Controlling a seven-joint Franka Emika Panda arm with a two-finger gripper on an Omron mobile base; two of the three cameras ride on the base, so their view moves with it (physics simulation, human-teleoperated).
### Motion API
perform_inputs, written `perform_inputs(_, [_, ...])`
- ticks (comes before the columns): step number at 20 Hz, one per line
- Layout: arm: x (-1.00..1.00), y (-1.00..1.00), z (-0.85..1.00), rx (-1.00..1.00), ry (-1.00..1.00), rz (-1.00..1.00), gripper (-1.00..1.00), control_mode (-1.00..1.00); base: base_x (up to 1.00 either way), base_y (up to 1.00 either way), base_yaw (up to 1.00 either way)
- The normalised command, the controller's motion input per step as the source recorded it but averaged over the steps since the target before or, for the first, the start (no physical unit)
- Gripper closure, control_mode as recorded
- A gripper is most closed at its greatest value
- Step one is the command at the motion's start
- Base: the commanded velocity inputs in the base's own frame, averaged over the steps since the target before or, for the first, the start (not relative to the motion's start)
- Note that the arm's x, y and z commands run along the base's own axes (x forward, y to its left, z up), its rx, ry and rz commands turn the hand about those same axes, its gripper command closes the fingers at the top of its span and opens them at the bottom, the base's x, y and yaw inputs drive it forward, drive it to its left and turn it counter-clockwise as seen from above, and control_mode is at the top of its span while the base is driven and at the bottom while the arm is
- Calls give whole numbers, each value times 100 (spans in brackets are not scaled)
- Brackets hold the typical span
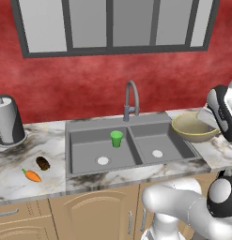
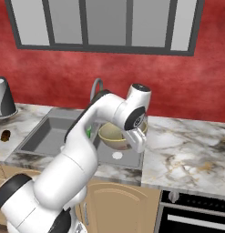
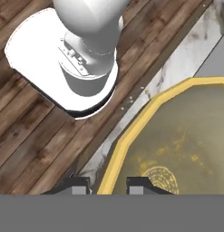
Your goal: Remove the sweet potato and carrot from the sink. Then move the bowl and cup from the counter to the sink for washing.
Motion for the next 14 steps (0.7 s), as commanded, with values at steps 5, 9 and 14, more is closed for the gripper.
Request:
perform_inputs(5, [0, 34, 0, 2, 0, 18, 100, -100, 0, 0, 0])
perform_inputs(9, [0, 31, 0, 1, 0, 19, 100, -100, 0, 0, 0])
perform_inputs(14, [-9, 25, 1, 5, 2, 20, 100, -100, 0, 0, 0])
